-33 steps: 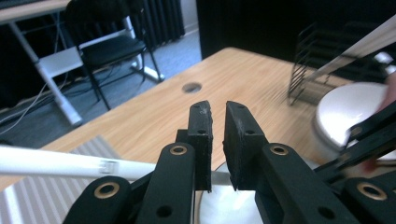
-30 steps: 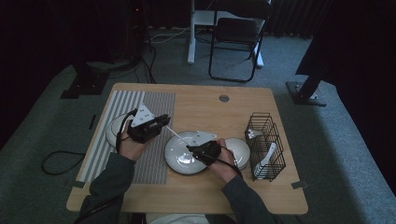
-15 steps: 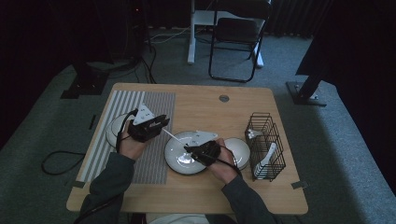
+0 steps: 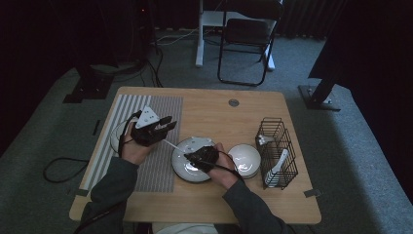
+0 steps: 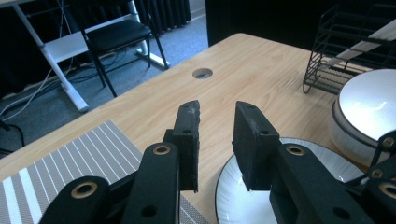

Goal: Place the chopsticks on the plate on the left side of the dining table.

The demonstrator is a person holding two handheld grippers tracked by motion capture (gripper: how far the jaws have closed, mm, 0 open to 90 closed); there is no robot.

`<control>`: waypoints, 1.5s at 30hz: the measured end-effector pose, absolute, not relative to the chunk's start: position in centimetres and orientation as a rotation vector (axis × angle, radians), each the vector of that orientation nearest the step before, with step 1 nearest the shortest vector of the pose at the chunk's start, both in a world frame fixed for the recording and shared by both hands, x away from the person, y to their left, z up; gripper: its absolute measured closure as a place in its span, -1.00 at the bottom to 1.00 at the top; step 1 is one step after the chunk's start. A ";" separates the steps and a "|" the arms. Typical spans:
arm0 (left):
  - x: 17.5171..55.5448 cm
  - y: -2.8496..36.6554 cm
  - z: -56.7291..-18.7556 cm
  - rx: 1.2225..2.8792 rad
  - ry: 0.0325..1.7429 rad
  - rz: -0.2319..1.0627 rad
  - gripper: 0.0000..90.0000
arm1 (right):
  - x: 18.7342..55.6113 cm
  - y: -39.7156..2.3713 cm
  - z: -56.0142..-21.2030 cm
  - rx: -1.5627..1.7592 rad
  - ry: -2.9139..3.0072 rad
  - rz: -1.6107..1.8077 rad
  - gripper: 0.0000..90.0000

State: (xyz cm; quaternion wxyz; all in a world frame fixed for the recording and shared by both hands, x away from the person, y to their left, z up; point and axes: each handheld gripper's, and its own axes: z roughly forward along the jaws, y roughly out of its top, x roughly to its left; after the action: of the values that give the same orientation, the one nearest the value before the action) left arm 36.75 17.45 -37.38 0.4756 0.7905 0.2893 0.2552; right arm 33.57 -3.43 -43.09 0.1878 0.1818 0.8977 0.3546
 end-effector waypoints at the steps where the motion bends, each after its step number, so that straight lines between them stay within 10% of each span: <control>1: 36.7 17.5 -37.3 1.928 0.706 0.626 0.58 | 33.7 -3.2 -43.1 0.505 2.529 0.996 0.92; 45: 36.1 22.6 -35.6 1.860 0.793 0.668 0.53 | 39.3 9.0 -47.9 0.236 2.728 0.849 0.87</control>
State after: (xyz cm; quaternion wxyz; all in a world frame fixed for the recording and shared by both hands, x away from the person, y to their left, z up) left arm 36.08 22.65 -35.58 0.4846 0.7640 0.3259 0.2744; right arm 39.35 8.95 -47.86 0.1368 0.0814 0.9426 0.2935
